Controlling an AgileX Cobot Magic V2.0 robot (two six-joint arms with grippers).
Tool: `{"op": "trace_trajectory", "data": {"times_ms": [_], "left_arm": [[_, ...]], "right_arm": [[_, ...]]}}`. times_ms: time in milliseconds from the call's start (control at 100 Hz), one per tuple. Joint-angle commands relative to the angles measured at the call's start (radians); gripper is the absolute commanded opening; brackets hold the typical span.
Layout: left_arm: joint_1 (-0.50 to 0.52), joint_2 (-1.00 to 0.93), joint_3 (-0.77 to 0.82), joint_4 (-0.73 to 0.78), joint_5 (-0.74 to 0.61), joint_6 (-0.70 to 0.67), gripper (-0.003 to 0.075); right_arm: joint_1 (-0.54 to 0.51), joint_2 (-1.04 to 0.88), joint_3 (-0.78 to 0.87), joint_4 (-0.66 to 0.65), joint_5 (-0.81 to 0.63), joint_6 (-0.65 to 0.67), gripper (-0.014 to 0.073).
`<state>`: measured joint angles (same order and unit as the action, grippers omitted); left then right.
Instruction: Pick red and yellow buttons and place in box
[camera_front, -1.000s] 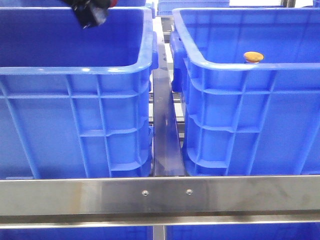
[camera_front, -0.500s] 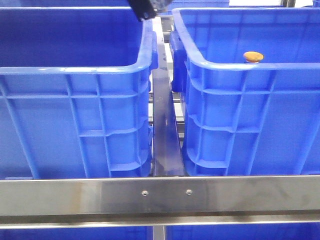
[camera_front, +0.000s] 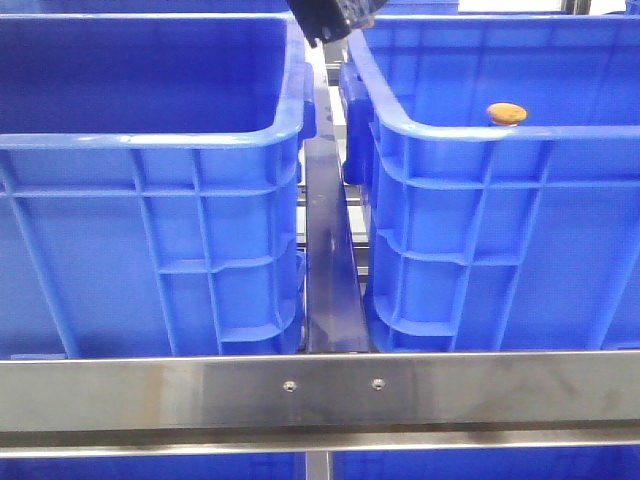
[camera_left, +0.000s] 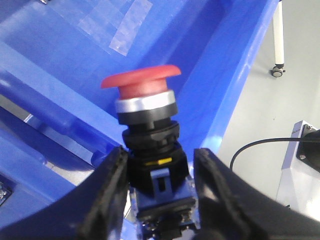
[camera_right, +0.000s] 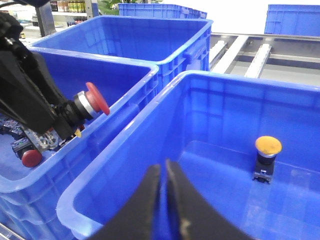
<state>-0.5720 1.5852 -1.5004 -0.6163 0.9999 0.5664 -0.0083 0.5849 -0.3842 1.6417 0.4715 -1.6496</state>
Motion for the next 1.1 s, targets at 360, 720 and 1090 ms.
{"op": "trace_trajectory", "data": {"times_ms": [360,720,1090], "left_arm": [[-0.007,-0.046,-0.031,-0.054,-0.027,0.0,0.0136],[-0.007,-0.046,-0.031,-0.054,-0.025,0.0,0.0136],[-0.007,-0.046,-0.031,-0.054,-0.025,0.0,0.0136]], "right_arm": [[-0.007,0.201,-0.232,0.069,0.186,0.322,0.0505],[-0.007,0.545,-0.451,0.069,0.491,0.654,0.0505],[0.085,0.739,-0.542,0.083,0.467,0.688,0.0505]]}}
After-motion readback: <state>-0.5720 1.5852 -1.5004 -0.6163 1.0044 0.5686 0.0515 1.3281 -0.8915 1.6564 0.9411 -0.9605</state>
